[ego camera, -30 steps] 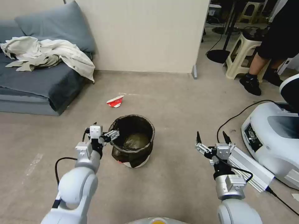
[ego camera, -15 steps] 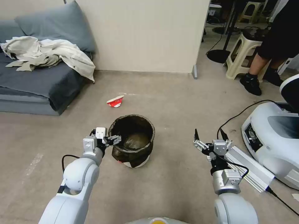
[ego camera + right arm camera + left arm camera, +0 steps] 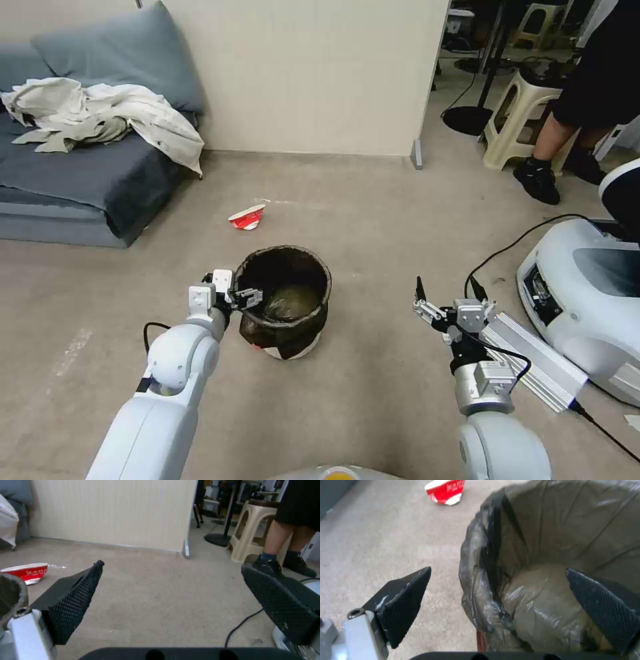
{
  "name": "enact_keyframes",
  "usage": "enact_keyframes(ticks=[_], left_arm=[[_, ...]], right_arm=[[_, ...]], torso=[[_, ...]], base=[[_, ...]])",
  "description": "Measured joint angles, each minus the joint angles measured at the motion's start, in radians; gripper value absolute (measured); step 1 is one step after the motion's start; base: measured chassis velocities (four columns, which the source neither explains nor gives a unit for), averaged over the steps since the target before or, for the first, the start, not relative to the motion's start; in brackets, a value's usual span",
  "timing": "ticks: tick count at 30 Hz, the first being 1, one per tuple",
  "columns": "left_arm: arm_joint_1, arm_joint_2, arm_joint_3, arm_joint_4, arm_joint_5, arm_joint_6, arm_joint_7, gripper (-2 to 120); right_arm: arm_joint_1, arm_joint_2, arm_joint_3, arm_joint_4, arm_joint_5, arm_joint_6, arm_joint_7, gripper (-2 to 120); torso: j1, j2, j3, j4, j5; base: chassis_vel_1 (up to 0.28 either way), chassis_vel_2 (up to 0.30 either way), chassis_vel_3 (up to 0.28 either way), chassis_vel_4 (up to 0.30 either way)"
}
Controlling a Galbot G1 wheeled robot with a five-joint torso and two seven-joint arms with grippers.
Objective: Pick up the trash can from the floor.
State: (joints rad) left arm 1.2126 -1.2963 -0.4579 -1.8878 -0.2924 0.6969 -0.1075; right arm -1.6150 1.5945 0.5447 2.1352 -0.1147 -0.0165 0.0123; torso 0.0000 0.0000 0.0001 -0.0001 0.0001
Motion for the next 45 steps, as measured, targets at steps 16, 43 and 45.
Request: enact_keyframes(ticks=[16,43,45], left_arm=[[-0.038,-0.011,0.003,0.093,0.013,0.03,-0.013,100],[-0.007,-0.025,0.013,0.086,-0.003,0.032,-0.024,11],[-0.004,-0.027,0.013,0.085,-0.004,0.028,-0.022,7]], right_arm=[[0.011,-0.002,-0.002,-0.012,0.007,0.001,0.0,100],[0.003,-0.002,-0.001,-0.009,0.031,0.018,0.001,100],[0.005,-0.002,-0.001,-0.012,0.033,0.021,0.001,100]], torso=[[0.0,0.0,0.0,0.0001,-0.0001],[0.0,0.0,0.0,0.0002,0.0002],[0.0,0.0,0.0,0.0001,0.0]], base=[[0.0,0.0,0.0,0.0],[0.0,0.0,0.0,0.0],[0.0,0.0,0.0,0.0]])
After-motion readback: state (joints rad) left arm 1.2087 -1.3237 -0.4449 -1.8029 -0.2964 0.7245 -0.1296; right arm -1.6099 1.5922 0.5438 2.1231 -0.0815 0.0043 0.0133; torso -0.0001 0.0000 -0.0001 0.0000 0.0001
